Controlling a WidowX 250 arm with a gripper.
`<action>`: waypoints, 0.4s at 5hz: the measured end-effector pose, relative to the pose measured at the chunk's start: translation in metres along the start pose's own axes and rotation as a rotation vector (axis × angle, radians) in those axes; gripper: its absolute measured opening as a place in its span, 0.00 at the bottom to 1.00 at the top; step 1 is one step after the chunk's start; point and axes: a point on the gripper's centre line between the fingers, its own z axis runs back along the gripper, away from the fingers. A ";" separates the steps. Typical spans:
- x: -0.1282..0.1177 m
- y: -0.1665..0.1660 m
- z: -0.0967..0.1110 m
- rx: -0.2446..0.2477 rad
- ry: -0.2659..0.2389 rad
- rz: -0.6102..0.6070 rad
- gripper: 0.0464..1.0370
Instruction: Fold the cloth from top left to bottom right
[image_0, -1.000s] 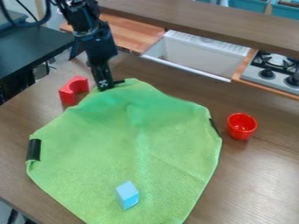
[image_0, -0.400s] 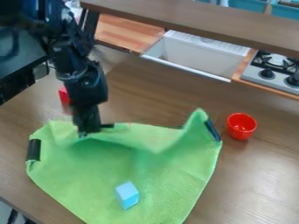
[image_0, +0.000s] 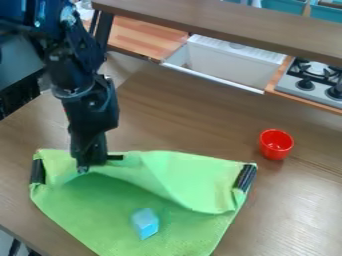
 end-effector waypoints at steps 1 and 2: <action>0.002 -0.018 0.002 0.015 0.042 0.008 0.00; 0.002 -0.037 -0.003 0.014 0.088 0.000 0.00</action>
